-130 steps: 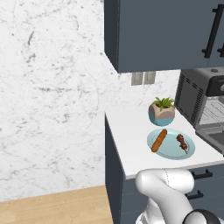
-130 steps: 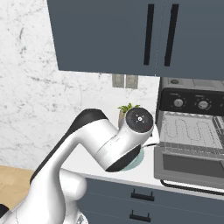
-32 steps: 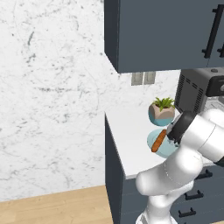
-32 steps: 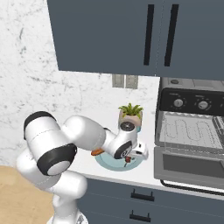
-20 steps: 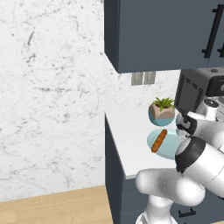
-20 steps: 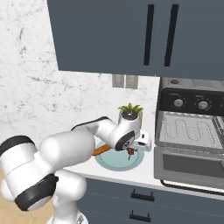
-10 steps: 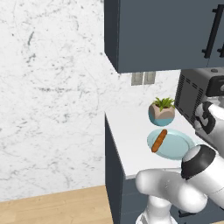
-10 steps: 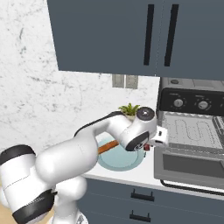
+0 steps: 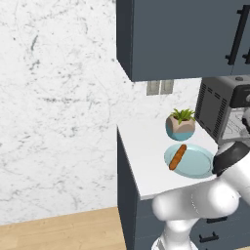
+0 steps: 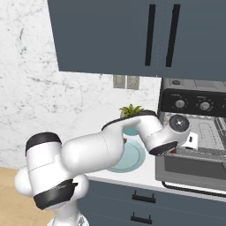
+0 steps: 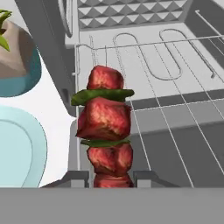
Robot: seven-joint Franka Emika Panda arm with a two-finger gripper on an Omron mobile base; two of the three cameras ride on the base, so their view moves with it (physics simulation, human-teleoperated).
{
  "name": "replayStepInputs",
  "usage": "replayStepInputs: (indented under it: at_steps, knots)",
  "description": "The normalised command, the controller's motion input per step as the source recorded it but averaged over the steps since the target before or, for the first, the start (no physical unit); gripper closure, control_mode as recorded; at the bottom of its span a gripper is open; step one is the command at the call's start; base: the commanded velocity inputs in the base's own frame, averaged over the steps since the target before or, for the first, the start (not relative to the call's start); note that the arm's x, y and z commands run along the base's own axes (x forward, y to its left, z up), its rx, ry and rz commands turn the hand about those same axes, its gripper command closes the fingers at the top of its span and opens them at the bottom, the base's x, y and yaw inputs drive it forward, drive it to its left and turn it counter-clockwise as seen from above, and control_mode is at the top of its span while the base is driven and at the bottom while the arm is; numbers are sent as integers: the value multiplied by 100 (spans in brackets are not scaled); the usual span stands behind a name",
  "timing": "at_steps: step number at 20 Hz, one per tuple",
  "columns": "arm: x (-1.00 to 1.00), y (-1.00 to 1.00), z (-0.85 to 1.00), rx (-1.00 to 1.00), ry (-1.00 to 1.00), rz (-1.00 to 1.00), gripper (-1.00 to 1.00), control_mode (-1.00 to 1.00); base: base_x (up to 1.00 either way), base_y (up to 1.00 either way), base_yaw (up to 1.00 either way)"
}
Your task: Pick up the kebab skewer and baguette bread, and place them inside the toaster oven. Close the toaster oven door and start by setting the timer.
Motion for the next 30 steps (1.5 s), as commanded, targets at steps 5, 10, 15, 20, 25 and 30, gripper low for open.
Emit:
replayStepInputs:
  at_steps: [5, 10, 15, 20, 25, 30]
  knots:
    - [1, -32, 0, 0, -24, 0, 100, -100, 0, 0, 0]
    - [28, -17, 2, 0, -9, 0, 100, -100, 0, 0, 0]
    - [13, -25, 3, 0, 0, 0, 100, -100, 0, 0, 0]
    - [5, 0, 0, 0, -1, 0, 100, -100, 0, 0, 0]
    - [12, 0, -2, 0, 0, 0, 100, -100, 0, 0, 0]
    - [20, 1, -10, 0, -2, 0, 100, -100, 0, 0, 0]
